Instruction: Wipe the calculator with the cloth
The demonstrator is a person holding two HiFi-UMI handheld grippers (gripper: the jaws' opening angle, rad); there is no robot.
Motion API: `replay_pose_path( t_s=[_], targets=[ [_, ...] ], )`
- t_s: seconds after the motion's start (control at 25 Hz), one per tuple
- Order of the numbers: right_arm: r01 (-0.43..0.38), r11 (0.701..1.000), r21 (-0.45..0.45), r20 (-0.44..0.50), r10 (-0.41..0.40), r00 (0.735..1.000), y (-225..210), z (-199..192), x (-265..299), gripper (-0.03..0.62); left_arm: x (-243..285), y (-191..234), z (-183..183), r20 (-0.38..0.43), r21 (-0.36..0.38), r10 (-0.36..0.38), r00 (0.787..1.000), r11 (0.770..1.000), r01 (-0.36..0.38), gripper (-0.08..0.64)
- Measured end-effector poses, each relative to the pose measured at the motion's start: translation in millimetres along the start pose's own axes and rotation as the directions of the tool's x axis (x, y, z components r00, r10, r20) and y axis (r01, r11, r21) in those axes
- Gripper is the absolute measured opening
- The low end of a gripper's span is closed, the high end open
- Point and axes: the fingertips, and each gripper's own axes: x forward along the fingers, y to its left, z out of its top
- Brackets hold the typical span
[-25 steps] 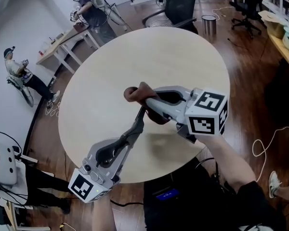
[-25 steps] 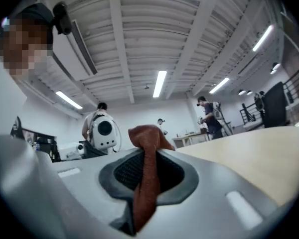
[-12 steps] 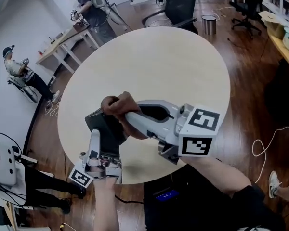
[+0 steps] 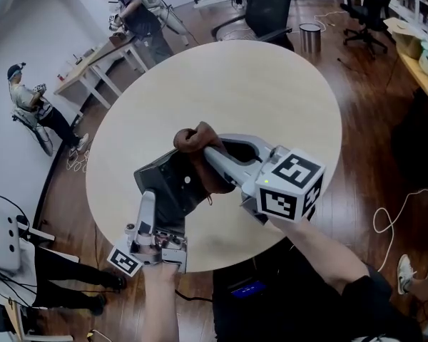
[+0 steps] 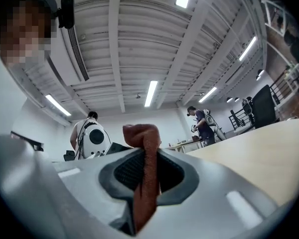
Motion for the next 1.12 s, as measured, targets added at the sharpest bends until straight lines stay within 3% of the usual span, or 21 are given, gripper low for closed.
replay_pose_path(
  t_s=[0.16,0.28,0.4,0.52,0.6,0.68,0.84,1.12],
  targets=[
    [0.081,0.997,-0.006,-0.014,-0.081,0.997,-25.2,-3.1,-7.9,0.051,-5.2,7.2,3.1,0.032,-0.042,0.011,0.999,0.999,-0.01,0.058],
    [0.132,0.99,0.044,-0.007,-0.132,0.991,-42.1,2.6,-15.3,0.051,-5.6,7.4,10.0,0.054,-0.059,0.012,0.998,0.998,-0.009,0.057],
    [0.051,0.996,0.073,0.022,-0.053,0.998,-16.3,14.8,-14.8,0.051,-4.9,8.3,9.7,0.054,-0.055,0.017,0.998,0.998,-0.014,0.057],
    [-0.101,0.994,-0.045,-0.01,0.101,0.995,47.3,13.8,2.2,0.051,-2.2,8.8,3.1,0.029,-0.034,0.017,0.999,0.999,-0.017,0.057],
    [-0.122,0.983,-0.139,-0.033,0.119,0.992,63.2,9.0,8.1,0.051,-0.5,7.2,-0.7,0.016,-0.03,0.012,1.0,0.999,-0.011,0.058],
    [-0.075,0.983,-0.167,-0.027,0.072,0.997,48.8,7.9,4.8,0.051,1.3,3.8,-1.4,0.019,-0.037,0.001,1.0,0.999,-0.001,0.06],
    [0.023,0.995,-0.093,-0.011,-0.024,1.0,-1.2,8.8,-11.8,0.051,7.7,-0.4,-1.4,0.033,-0.044,-0.015,0.999,0.999,0.016,0.06],
    [0.139,0.989,-0.04,-0.027,-0.14,0.99,-37.3,-1.9,-22.0,0.051,-4.4,0.6,13.9,0.09,-0.087,-0.017,0.996,0.996,0.025,0.057]
  ],
)
